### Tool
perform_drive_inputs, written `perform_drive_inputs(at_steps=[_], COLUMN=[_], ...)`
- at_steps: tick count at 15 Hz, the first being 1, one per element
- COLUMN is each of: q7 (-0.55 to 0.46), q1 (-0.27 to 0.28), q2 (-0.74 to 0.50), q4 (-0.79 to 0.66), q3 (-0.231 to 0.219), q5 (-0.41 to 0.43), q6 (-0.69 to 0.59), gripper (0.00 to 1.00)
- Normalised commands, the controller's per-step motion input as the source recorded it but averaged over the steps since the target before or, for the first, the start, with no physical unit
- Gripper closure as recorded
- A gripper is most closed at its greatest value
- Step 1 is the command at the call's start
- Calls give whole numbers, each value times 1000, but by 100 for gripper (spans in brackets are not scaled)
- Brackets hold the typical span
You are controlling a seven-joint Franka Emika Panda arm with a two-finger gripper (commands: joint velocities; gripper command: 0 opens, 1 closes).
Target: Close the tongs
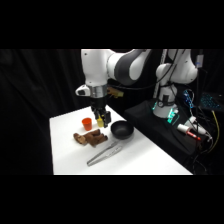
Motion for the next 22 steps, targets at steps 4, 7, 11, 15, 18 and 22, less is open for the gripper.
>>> perform_drive_inputs(at_steps=[4, 7, 11, 15, 18, 22], q7=[36, 8, 69, 88, 111, 100], q1=[8, 31, 61, 52, 48, 53], q2=[121, 241, 318, 315, 250, 193], q4=[97, 210, 285, 284, 222, 154], q3=[48, 78, 45, 5, -47, -63], q5=[-4, 64, 20, -2, -47, -55], q6=[60, 127, 224, 210, 202, 194], gripper=[0, 0, 0, 0, 0, 0])
